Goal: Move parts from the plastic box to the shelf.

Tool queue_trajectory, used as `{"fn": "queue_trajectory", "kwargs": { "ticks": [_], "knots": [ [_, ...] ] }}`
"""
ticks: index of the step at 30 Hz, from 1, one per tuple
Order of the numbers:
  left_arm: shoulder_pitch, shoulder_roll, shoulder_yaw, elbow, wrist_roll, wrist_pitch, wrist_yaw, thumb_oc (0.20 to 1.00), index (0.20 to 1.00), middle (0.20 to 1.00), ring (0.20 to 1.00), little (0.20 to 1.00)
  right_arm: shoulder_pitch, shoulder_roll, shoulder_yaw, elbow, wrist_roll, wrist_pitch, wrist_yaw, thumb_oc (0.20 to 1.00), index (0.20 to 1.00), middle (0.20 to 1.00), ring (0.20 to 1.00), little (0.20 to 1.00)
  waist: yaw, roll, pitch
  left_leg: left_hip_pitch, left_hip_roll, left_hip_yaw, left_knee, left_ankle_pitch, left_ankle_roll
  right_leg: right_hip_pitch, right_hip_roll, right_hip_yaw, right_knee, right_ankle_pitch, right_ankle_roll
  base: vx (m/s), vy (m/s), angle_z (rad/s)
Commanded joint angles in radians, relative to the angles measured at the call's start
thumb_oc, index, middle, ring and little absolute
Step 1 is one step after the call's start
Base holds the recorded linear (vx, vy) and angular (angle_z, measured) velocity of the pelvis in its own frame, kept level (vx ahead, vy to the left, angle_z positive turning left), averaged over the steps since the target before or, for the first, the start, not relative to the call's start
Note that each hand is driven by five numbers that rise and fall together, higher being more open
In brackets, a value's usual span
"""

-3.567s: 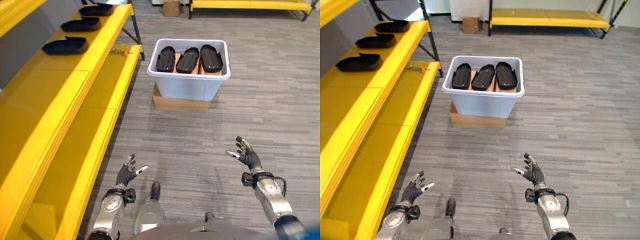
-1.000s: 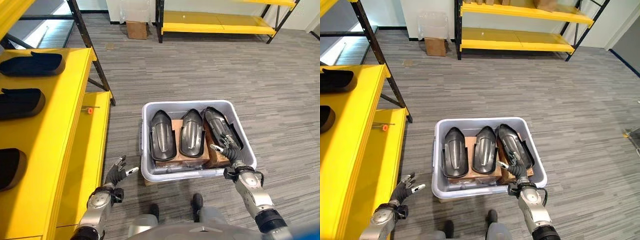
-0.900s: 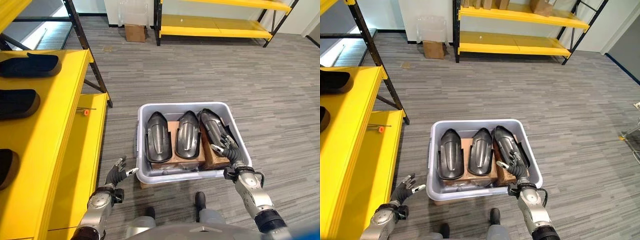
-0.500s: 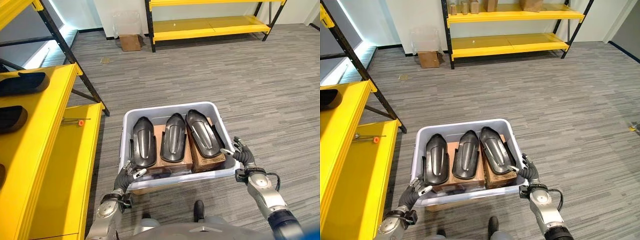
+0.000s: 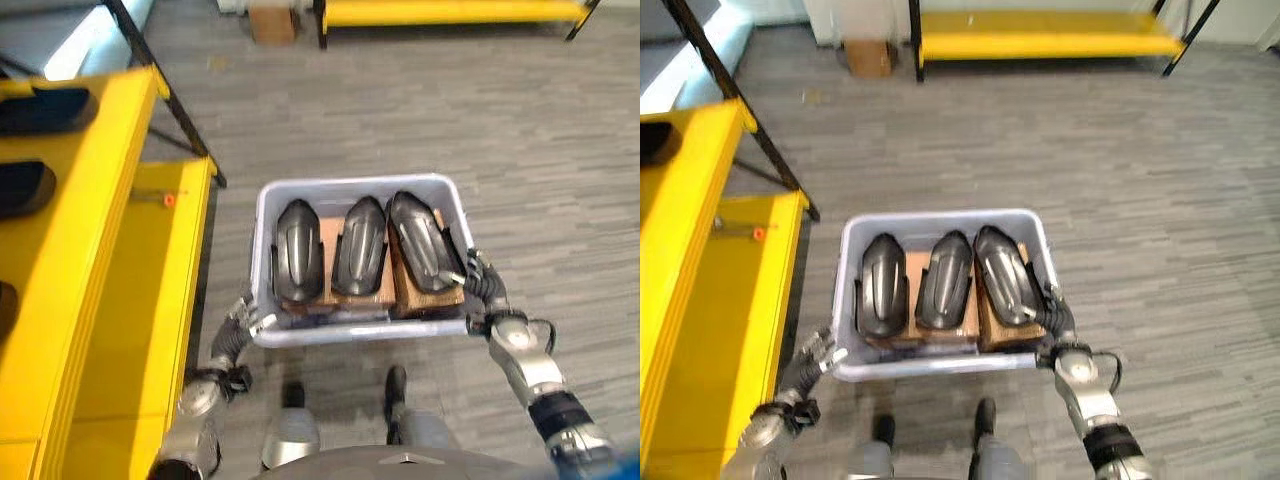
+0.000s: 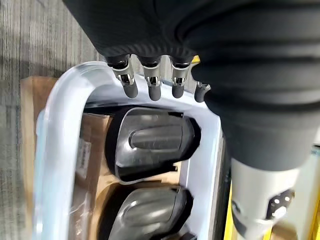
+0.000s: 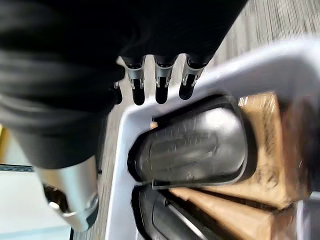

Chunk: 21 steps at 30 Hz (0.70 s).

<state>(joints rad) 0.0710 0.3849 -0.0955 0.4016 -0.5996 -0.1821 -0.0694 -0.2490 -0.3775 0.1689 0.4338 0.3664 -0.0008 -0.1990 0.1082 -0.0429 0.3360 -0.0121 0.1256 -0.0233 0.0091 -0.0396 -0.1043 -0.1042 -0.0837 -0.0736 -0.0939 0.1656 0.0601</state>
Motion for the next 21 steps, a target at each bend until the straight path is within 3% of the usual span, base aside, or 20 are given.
{"fn": "queue_trajectory", "kwargs": {
  "ticks": [1, 4, 8, 11, 15, 17, 21],
  "knots": [
    [-0.045, 0.009, 0.021, -0.141, -0.339, -0.008, -0.163, 1.0, 1.0, 1.0, 1.0, 1.0, -0.139, -0.039, -0.001, 0.001, 0.0, -0.079, -0.012, 1.0, 1.0, 1.0, 1.0, 1.0, 0.02, 0.011, 0.04, -0.134, -0.017, -0.081, 0.067, 0.021, 0.042, -0.023, -0.052, -0.028, 0.233, -0.212, 0.052, -0.23, -0.109, 0.13],
    [-0.082, -0.001, 0.032, -0.212, -0.49, -0.003, -0.227, 1.0, 1.0, 1.0, 1.0, 1.0, -0.227, -0.051, 0.0, 0.042, -0.017, -0.071, -0.043, 1.0, 1.0, 1.0, 1.0, 1.0, 0.035, 0.009, 0.078, -0.197, -0.031, -0.105, 0.121, 0.011, 0.05, -0.079, -0.051, -0.029, 0.279, -0.219, 0.043, -0.17, -0.088, 0.21],
    [-0.185, -0.019, 0.076, -0.333, -0.647, -0.062, -0.283, 1.0, 1.0, 1.0, 1.0, 1.0, -0.39, -0.057, 0.026, 0.185, -0.013, -0.054, -0.075, 1.0, 1.0, 1.0, 1.0, 1.0, 0.062, 0.001, 0.146, -0.323, -0.058, -0.141, 0.21, 0.005, 0.074, -0.201, -0.042, -0.03, 0.375, -0.234, 0.025, -0.17, -0.095, 0.06],
    [-0.216, -0.038, 0.094, -0.378, -0.779, -0.041, -0.308, 1.0, 1.0, 1.0, 1.0, 1.0, -0.419, -0.055, 0.025, 0.232, 0.016, -0.06, -0.071, 1.0, 1.0, 1.0, 1.0, 1.0, 0.07, 0.001, 0.165, -0.355, -0.066, -0.15, 0.234, 0.004, 0.083, -0.231, -0.037, -0.029, 0.402, -0.24, 0.018, -0.08, -0.075, 0.05],
    [-0.256, -0.061, 0.116, -0.428, -0.761, -0.042, -0.284, 1.0, 1.0, 1.0, 1.0, 1.0, -0.457, -0.03, 0.041, 0.295, 0.073, -0.045, -0.067, 1.0, 1.0, 1.0, 1.0, 1.0, 0.083, -0.006, 0.184, -0.411, -0.079, -0.167, 0.267, 0.005, 0.094, -0.284, -0.027, -0.034, 0.444, -0.248, 0.01, -0.04, -0.077, 0.09],
    [-0.266, -0.069, 0.111, -0.432, -0.744, -0.019, -0.244, 1.0, 1.0, 1.0, 1.0, 1.0, -0.474, -0.009, 0.042, 0.32, 0.176, -0.028, 0.007, 1.0, 1.0, 1.0, 1.0, 1.0, 0.087, 0.0, 0.184, -0.442, -0.088, -0.169, 0.285, 0.005, 0.1, -0.315, -0.022, -0.037, 0.469, -0.255, 0.005, -0.01, -0.02, 0.12],
    [-0.268, -0.101, 0.114, -0.432, -0.855, 0.042, -0.282, 1.0, 1.0, 1.0, 1.0, 1.0, -0.48, 0.043, 0.077, 0.27, 0.265, -0.021, 0.207, 1.0, 1.0, 1.0, 1.0, 1.0, 0.092, 0.005, 0.184, -0.461, -0.099, -0.17, 0.299, 0.003, 0.105, -0.335, -0.018, -0.043, 0.487, -0.263, 0.002, 0.0, 0.0, 0.0]
  ]
}}
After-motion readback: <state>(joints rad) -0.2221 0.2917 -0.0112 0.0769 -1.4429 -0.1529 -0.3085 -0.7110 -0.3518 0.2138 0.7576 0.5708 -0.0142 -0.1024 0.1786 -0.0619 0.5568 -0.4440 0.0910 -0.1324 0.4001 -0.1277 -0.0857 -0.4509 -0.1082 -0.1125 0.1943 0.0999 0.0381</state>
